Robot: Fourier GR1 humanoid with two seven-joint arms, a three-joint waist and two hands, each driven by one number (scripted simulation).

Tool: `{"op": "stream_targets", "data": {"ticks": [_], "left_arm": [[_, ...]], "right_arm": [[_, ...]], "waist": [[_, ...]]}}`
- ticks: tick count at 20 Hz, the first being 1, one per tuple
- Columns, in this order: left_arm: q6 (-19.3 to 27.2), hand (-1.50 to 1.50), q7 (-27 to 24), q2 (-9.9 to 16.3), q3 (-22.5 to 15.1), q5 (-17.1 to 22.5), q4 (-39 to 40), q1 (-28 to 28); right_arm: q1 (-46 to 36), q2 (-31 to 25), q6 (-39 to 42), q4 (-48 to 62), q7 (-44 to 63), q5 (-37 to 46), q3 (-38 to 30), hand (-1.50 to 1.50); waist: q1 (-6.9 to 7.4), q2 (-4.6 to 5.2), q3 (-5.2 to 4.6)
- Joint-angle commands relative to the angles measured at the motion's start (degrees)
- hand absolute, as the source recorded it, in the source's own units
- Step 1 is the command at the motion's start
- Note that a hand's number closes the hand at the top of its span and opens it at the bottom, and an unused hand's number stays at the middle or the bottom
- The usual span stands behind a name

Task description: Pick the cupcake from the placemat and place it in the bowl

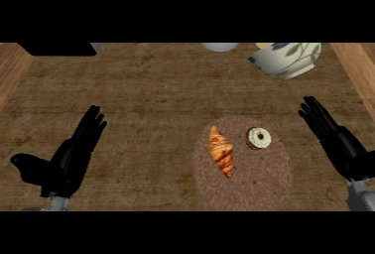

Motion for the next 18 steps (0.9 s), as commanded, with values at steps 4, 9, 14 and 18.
{"op": "stream_targets", "data": {"ticks": [4, 9, 14, 18], "left_arm": [[-2.02, 0.0, 0.61, -2.74, -2.83, -1.05, -2.17, -2.51], [-5.5, 0.0, 1.17, -3.24, -2.55, 2.27, 0.66, -3.51], [-5.62, 0.0, 2.18, -6.37, -3.8, 0.28, 3.79, -9.54], [-8.48, 0.0, 0.15, -5.64, -2.51, 2.08, 3.99, -6.83]], "right_arm": [[-0.55, -2.91, -9.23, -8.26, -0.6, 11.02, -1.3, 1.5], [4.36, 2.2, -31.62, -4.11, 2.86, 20.98, -6.4, -1.5], [6.89, 4.9, -32.71, -14.5, -0.53, 37.02, 10.6, -1.5], [4.46, -1.05, -32.18, -17.22, 16.3, 50.42, 13.87, -1.5]], "waist": [[-1.53, 0.82, -0.76], [-4.14, 0.94, -0.79], [-1.62, 0.95, -0.77], [-0.68, 0.82, -1.01]]}}
